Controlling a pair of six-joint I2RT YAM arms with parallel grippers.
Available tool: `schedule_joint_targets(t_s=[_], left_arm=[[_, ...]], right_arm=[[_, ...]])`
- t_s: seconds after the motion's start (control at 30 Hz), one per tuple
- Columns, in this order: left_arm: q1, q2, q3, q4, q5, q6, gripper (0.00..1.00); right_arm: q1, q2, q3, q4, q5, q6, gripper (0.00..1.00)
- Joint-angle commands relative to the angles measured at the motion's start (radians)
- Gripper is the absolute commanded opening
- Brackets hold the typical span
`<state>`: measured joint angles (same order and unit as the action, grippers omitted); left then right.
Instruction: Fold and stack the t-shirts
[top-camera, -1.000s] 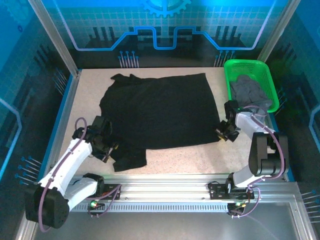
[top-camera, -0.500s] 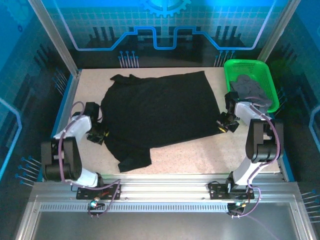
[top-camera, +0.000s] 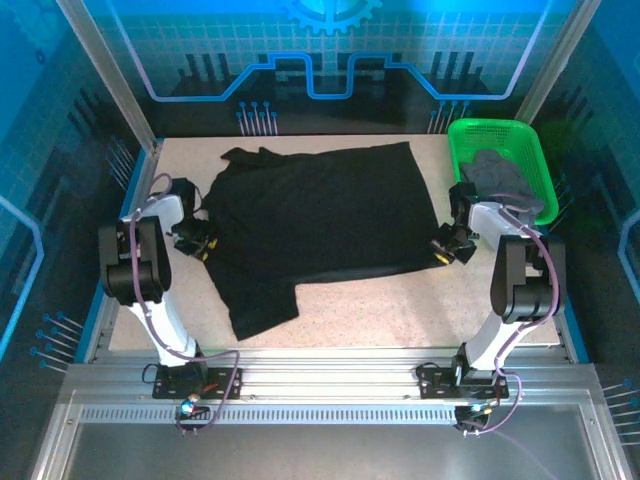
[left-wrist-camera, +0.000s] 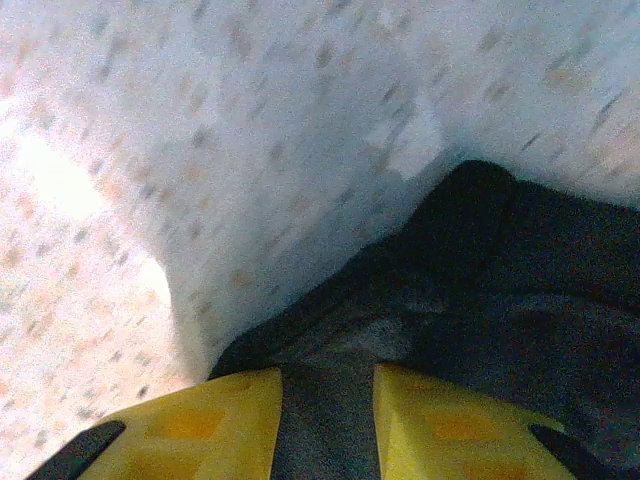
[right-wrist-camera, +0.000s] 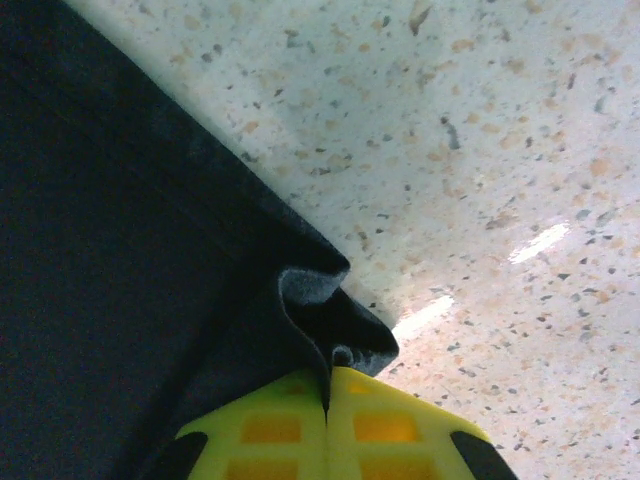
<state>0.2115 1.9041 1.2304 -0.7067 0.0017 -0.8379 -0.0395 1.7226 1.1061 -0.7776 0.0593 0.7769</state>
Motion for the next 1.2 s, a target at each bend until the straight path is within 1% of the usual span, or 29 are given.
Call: schedule_joint_targets(t_s=[0.0, 0.07, 0.1, 0.17, 0.23, 0.33, 0.4, 0.47, 0.57, 0.67, 0.8, 0.87, 0.9, 0.93, 1.0, 1.07, 1.1, 1.17], left_arm=[[0.034, 0.048, 0.033, 0.035, -0.010, 0.077, 0.33], [0.032, -0.001, 0.027, 0.019, -0.028, 0.084, 0.35], [0.031, -0.043, 0.011, 0.010, -0.049, 0.086, 0.39], [0.020, -0.153, -0.046, -0.011, -0.116, 0.090, 0.50], [0.007, -0.275, -0.125, -0.034, -0.161, 0.077, 0.51], [-0.046, -0.437, -0.282, -0.072, -0.131, -0.010, 0.50], [-0.115, -0.516, -0.373, -0.107, -0.113, -0.081, 0.50], [-0.189, -0.588, -0.475, -0.091, -0.059, -0.156, 0.52], [-0.287, -0.646, -0.581, -0.080, 0.007, -0.272, 0.54], [-0.365, -0.654, -0.622, -0.084, 0.005, -0.310, 0.54], [-0.408, -0.626, -0.669, -0.042, 0.031, -0.340, 0.54], [-0.432, -0.607, -0.682, -0.008, 0.042, -0.353, 0.52], [-0.444, -0.597, -0.688, 0.015, 0.051, -0.365, 0.48], [-0.457, -0.586, -0.692, 0.034, 0.058, -0.376, 0.43], [-0.477, -0.571, -0.692, 0.032, 0.052, -0.394, 0.28], [-0.492, -0.586, -0.696, 0.000, 0.029, -0.412, 0.05], [-0.496, -0.610, -0.703, -0.021, 0.022, -0.423, 0.00], [-0.503, -0.675, -0.716, -0.075, 0.016, -0.448, 0.00]], right_arm=[[0.015, 0.013, 0.023, -0.023, -0.038, -0.003, 0.00], [0.025, 0.014, 0.016, -0.022, -0.044, -0.003, 0.00], [0.026, 0.012, 0.010, -0.017, -0.049, -0.003, 0.00], [0.027, 0.012, 0.004, -0.016, -0.051, -0.005, 0.00], [0.026, 0.015, 0.002, -0.017, -0.057, -0.014, 0.00], [0.026, 0.018, -0.003, -0.014, -0.062, -0.027, 0.00], [0.026, 0.020, -0.003, -0.013, -0.065, -0.033, 0.00], [0.024, 0.018, -0.007, -0.009, -0.069, -0.038, 0.00], [0.024, 0.019, -0.011, -0.006, -0.074, -0.048, 0.00], [0.024, 0.018, -0.014, -0.006, -0.077, -0.054, 0.00], [0.023, 0.010, -0.018, -0.006, -0.078, -0.059, 0.00], [0.021, 0.006, -0.020, -0.006, -0.077, -0.062, 0.00], [0.021, 0.003, -0.023, -0.006, -0.078, -0.063, 0.00], [0.020, -0.002, -0.027, -0.006, -0.076, -0.065, 0.00], [0.018, -0.009, -0.040, -0.005, -0.074, -0.065, 0.00], [0.014, -0.019, -0.056, 0.001, -0.073, -0.066, 0.00], [0.013, -0.026, -0.065, 0.002, -0.075, -0.066, 0.00], [0.012, -0.038, -0.081, 0.003, -0.075, -0.070, 0.00]])
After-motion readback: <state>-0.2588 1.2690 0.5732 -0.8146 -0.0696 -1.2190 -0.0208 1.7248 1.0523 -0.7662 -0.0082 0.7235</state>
